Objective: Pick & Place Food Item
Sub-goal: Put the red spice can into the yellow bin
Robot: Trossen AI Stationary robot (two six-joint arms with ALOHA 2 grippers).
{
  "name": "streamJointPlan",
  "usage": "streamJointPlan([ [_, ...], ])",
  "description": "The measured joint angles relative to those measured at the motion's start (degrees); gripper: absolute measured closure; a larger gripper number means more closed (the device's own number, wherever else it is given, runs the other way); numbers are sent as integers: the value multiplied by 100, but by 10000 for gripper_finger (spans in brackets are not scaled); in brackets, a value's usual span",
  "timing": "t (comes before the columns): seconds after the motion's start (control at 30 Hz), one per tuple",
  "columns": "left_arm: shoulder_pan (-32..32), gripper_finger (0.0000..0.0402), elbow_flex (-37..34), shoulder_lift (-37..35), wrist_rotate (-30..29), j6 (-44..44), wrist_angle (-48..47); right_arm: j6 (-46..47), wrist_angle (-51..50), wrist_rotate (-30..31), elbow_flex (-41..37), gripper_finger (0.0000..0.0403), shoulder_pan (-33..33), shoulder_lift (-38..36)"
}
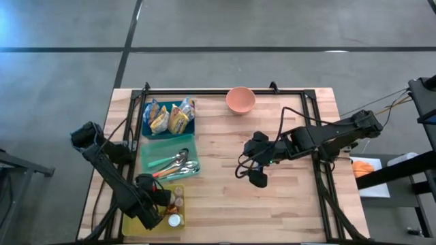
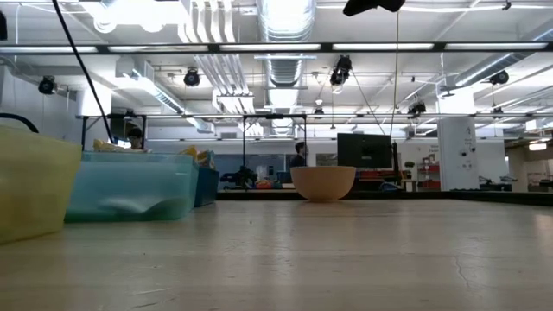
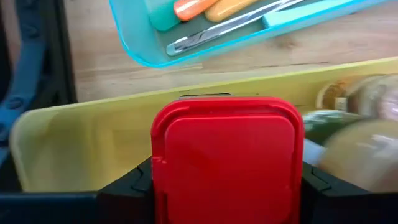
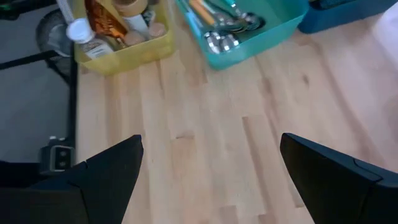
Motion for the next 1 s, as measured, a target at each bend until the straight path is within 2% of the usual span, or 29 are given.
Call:
streamJointPlan([
  [0.13,-13,200,-393,-14,-33,-14,439,114,56,-191,0,30,0,0],
  [0.3,-126,200,-679,-108,-353,-13,777,168,139,-217,115,30,2,0],
  [0.6,-314,200,-735,-263,-559,293,672,79,147,-224,542,30,2,-9],
  [0.87,-321,200,-746,-629,-661,658,574,58,142,-200,597,30,4,-9],
  [1.0,-321,200,-740,-815,-696,1349,520,55,105,-200,577,30,4,-9],
])
